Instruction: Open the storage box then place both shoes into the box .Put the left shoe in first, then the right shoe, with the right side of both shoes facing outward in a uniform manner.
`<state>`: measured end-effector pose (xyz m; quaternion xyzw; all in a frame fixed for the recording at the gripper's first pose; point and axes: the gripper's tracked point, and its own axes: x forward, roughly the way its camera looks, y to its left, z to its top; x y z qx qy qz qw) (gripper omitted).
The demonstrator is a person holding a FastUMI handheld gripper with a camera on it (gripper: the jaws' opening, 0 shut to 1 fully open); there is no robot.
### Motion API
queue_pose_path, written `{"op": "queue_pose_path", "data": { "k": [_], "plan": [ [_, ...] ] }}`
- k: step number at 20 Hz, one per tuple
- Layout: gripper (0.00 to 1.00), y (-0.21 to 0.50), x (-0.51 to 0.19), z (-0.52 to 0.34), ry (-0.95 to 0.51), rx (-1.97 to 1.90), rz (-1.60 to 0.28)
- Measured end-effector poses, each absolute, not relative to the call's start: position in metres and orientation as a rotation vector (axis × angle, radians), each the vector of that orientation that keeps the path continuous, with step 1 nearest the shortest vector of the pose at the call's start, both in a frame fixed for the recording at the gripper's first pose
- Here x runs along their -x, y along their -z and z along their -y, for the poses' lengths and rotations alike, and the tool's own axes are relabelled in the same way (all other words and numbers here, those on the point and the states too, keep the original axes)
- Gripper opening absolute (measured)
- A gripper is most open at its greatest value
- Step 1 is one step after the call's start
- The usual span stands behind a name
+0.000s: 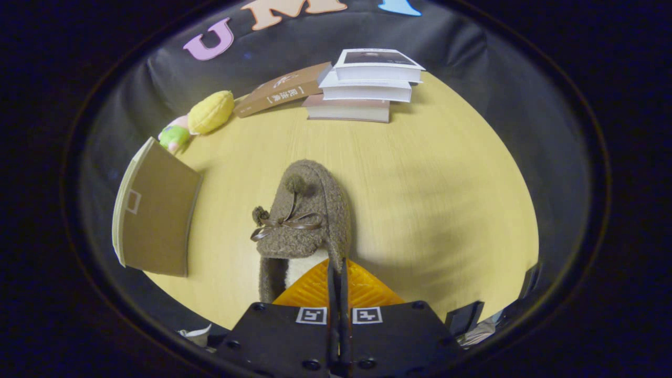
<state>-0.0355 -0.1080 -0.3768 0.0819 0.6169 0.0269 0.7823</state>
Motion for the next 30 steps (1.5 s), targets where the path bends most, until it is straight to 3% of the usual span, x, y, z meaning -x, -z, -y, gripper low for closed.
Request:
{"op": "queue_pose_path", "data": {
  "k": [13, 30],
  "plan": [
    [0.04, 0.302, 0.025, 0.038, -0.033, -0.320, -1.235],
    [0.04, 0.208, -0.007, -0.137, -0.190, -0.402, -1.082]
  ]
}}
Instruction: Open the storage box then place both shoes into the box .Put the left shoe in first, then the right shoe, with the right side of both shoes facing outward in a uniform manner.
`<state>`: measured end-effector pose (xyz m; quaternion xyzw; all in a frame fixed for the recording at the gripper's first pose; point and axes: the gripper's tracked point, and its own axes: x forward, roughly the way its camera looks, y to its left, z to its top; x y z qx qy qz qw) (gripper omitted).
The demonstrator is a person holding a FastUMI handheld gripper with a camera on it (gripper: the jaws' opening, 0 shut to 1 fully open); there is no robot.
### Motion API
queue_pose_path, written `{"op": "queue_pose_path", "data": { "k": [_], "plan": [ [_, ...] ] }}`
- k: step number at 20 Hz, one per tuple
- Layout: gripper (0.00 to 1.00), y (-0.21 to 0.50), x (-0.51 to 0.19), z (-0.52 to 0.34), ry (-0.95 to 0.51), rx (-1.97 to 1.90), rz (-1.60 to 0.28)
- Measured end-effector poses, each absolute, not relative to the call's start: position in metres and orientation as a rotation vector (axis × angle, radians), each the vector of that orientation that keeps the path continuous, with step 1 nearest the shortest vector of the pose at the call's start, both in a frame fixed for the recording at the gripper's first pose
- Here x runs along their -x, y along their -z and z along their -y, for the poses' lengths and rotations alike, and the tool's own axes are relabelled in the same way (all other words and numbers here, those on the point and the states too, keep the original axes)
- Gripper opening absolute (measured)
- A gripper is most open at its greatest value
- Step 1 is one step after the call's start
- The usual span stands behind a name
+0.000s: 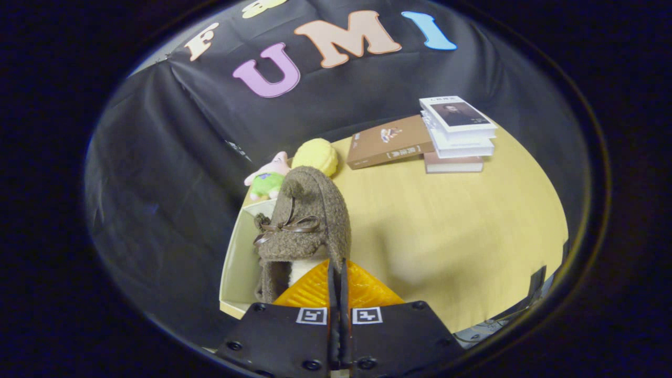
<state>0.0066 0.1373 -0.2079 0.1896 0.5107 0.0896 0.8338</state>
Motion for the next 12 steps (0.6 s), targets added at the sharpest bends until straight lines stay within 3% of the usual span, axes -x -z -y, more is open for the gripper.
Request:
{"op": "queue_pose_path", "data": {
  "k": [12],
  "plan": [
    [0.04, 0.230, -0.011, -0.238, -0.218, -0.364, -1.095]
  ]
}}
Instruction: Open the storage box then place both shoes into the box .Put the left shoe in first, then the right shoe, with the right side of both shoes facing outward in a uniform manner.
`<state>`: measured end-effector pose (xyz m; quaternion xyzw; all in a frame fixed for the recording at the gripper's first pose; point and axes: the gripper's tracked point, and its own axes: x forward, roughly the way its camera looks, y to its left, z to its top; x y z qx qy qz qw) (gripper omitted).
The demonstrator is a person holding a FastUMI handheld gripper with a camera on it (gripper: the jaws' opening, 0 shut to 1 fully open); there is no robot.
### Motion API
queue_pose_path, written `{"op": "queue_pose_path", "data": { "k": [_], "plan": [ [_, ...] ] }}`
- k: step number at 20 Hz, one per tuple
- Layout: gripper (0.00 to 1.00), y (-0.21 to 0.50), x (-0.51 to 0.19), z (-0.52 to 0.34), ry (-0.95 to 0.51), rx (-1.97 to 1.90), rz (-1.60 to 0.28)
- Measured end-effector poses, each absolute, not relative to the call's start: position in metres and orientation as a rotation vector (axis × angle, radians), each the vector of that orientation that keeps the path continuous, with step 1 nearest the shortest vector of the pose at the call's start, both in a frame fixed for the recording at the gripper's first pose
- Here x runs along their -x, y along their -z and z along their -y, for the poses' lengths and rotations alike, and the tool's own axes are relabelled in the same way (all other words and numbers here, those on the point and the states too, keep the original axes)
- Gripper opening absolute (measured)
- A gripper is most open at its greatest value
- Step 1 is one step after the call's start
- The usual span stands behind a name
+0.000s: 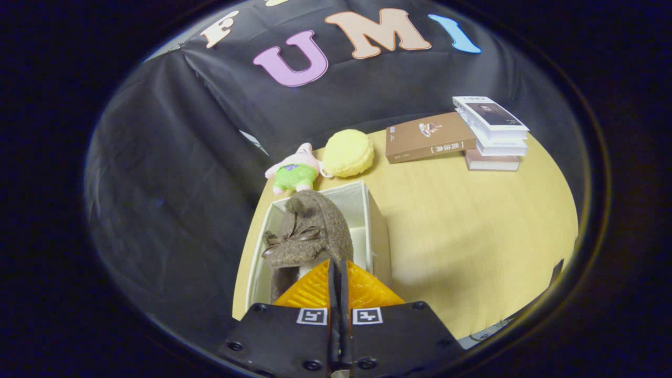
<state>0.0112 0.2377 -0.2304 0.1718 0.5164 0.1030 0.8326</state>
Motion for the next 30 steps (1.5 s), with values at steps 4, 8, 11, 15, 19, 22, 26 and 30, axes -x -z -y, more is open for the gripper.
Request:
{"op": "queue_pose_path", "data": {
  "k": [4, 8, 11, 15, 19, 22, 26, 30],
  "plan": [
    [0.04, 0.255, -0.009, -0.248, -0.179, -0.345, -1.106],
    [0.04, 0.276, -0.012, -0.244, -0.107, -0.334, -1.085],
    [0.04, 0.282, -0.018, -0.249, -0.089, -0.323, -1.063],
    [0.04, 0.280, -0.022, -0.252, -0.103, -0.293, -1.041],
    [0.34, 0.262, -0.020, -0.260, -0.185, -0.303, -1.018],
    [0.56, 0.240, -0.016, -0.263, -0.254, -0.274, -0.982],
    [0.86, 0.203, -0.009, -0.257, -0.340, -0.218, -0.902],
    [1.00, 0.169, -0.009, -0.225, -0.360, -0.148, -0.781]
  ]
}}
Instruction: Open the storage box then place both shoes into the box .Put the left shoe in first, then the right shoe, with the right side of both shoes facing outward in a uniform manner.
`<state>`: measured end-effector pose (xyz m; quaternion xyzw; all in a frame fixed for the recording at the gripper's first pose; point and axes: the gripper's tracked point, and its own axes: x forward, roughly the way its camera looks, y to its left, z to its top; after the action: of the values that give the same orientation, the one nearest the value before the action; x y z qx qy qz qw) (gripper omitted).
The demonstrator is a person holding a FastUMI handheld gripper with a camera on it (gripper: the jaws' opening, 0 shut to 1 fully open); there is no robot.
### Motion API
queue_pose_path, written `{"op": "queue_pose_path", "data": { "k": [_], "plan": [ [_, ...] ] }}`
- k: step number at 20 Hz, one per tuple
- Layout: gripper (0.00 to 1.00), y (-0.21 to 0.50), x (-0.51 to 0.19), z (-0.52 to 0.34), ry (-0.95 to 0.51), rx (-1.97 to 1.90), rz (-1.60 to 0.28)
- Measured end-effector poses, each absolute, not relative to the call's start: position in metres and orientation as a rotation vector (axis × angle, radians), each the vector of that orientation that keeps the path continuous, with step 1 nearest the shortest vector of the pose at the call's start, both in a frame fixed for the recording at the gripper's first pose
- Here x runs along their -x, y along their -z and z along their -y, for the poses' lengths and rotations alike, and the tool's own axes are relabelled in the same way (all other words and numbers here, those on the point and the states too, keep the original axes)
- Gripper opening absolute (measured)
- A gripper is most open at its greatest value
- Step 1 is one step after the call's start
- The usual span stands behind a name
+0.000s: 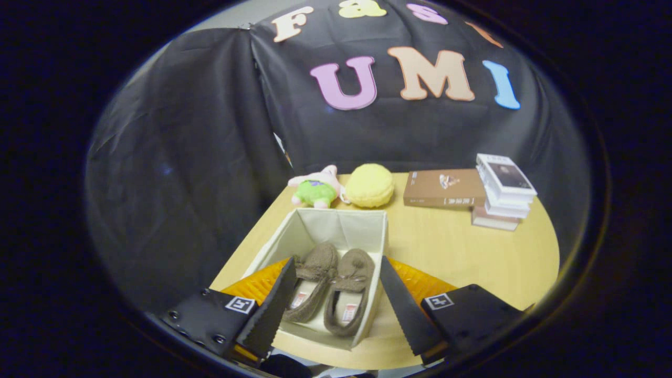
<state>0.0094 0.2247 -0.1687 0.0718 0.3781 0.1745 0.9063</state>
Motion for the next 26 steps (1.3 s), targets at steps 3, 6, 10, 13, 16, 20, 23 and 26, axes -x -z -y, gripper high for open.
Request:
{"op": "queue_pose_path", "data": {
  "k": [3, 6, 10, 13, 16, 20, 23, 26],
  "plan": [
    [1.00, 0.145, -0.014, -0.191, -0.325, -0.129, -0.660],
    [1.00, 0.131, -0.013, -0.158, -0.296, -0.122, -0.567],
    [1.00, 0.117, -0.010, -0.111, -0.243, -0.116, -0.502],
    [1.00, 0.099, -0.009, -0.081, -0.218, -0.122, -0.437],
    [1.00, 0.088, -0.009, -0.048, -0.180, -0.138, -0.386],
    [1.00, 0.079, -0.007, -0.008, -0.108, -0.135, -0.333],
    [1.00, 0.078, 0.000, 0.010, -0.076, -0.130, -0.308],
    [1.00, 0.074, 0.003, 0.022, -0.055, -0.110, -0.276]
  ]
}}
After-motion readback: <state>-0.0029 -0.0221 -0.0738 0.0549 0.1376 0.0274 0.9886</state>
